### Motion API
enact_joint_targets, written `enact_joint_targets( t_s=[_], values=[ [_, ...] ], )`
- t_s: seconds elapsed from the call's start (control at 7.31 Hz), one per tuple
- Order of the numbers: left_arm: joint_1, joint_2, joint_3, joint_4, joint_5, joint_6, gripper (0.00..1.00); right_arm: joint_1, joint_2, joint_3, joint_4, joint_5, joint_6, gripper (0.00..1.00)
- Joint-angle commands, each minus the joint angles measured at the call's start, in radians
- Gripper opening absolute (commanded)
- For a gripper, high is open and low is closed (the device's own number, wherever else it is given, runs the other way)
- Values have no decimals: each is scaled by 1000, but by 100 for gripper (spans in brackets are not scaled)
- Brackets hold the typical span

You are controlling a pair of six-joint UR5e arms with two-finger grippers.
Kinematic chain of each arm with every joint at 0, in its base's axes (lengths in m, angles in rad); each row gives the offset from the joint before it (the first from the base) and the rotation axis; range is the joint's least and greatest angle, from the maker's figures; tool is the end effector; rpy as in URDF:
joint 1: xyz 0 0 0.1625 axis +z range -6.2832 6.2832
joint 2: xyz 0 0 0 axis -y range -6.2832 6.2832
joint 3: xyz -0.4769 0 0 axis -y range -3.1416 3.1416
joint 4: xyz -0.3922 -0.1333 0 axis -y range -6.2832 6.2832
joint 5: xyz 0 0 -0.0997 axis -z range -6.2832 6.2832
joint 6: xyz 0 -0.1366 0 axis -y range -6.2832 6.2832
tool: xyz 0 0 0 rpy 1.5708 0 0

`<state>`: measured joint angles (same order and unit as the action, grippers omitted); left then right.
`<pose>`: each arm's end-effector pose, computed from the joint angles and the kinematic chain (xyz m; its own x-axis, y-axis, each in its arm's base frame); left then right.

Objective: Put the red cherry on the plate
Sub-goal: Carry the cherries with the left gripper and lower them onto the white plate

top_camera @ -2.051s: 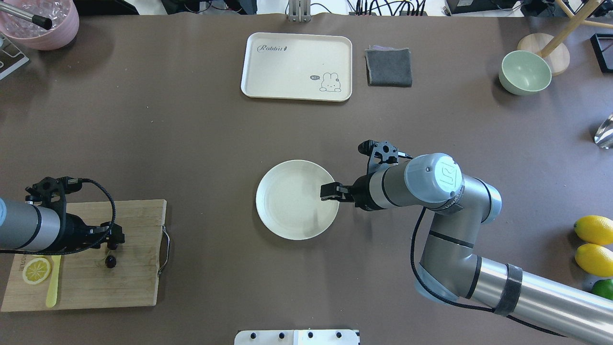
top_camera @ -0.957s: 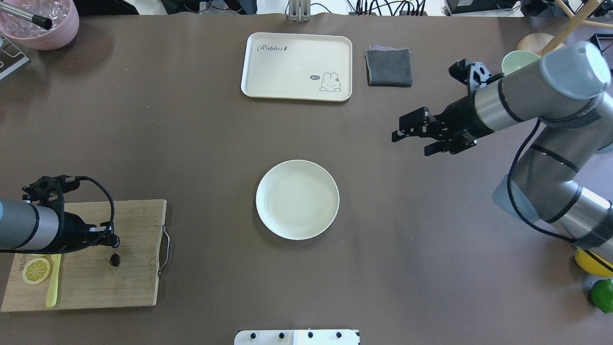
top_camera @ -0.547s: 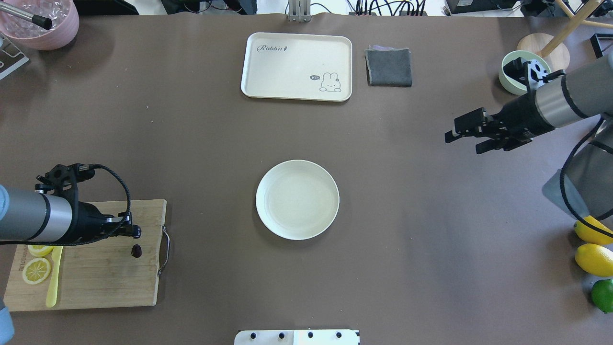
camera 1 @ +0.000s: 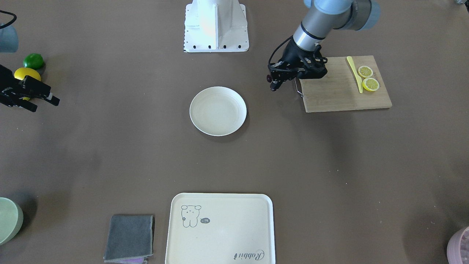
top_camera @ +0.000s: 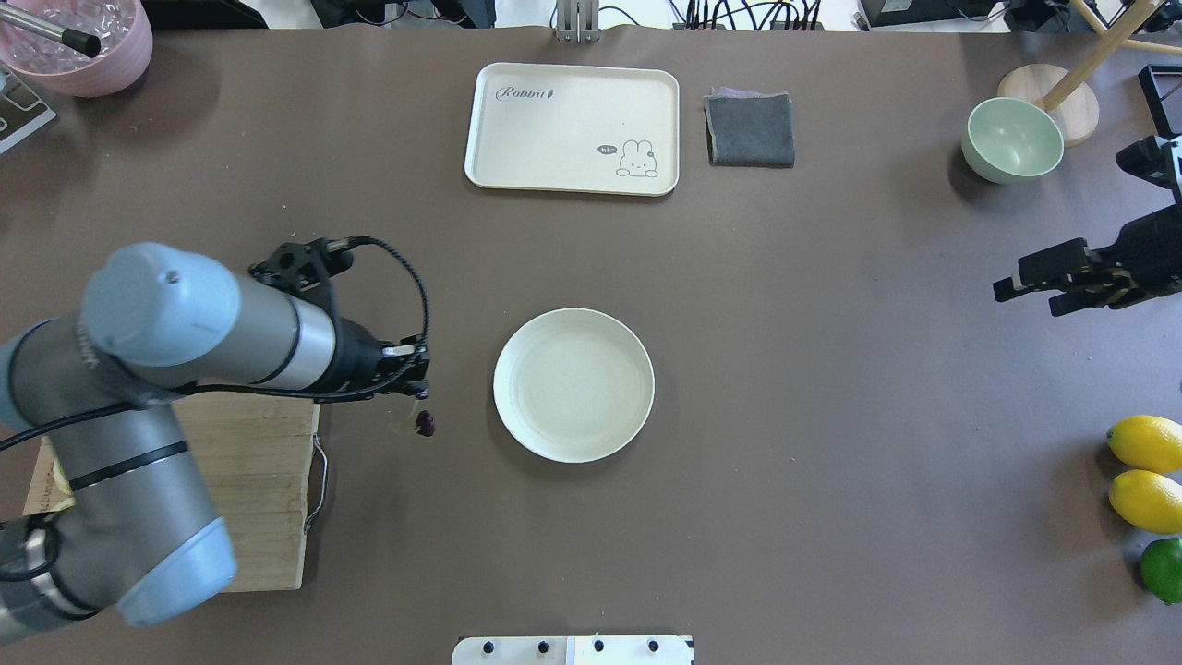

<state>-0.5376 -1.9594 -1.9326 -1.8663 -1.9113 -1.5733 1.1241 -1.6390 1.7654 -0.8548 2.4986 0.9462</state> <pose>0.4953 -0.3974 0.3146 0.4298 -0.2590 -0.8650 0.2355 0.9570 -0.1695 -0.1875 -0.4469 0.5690 0.3986 0.0206 0.9169 -0.0612 0.9981 0.0042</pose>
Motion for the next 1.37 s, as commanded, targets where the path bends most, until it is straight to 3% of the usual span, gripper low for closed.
enact_joint_targets(
  t_s=[0.0,0.27,0.68,0.82,0.96,1.23],
  values=[
    [74,-203,163,53,119,-44,0,40,-74,0,0,3,-104,100],
    [90,-300,281,44,141,-45,0,52,-96,-1,-1,3,-139,100],
    [123,-312,356,-68,211,-48,0,59,-116,-6,0,2,-141,100],
    [123,-312,357,-71,212,-48,9,59,-114,-7,-1,0,-141,100],
    [123,-314,356,-71,212,-45,56,62,-116,-9,-1,0,-141,100],
    [123,-314,350,-68,209,-37,97,65,-113,-11,-1,-1,-141,100]
  ],
)
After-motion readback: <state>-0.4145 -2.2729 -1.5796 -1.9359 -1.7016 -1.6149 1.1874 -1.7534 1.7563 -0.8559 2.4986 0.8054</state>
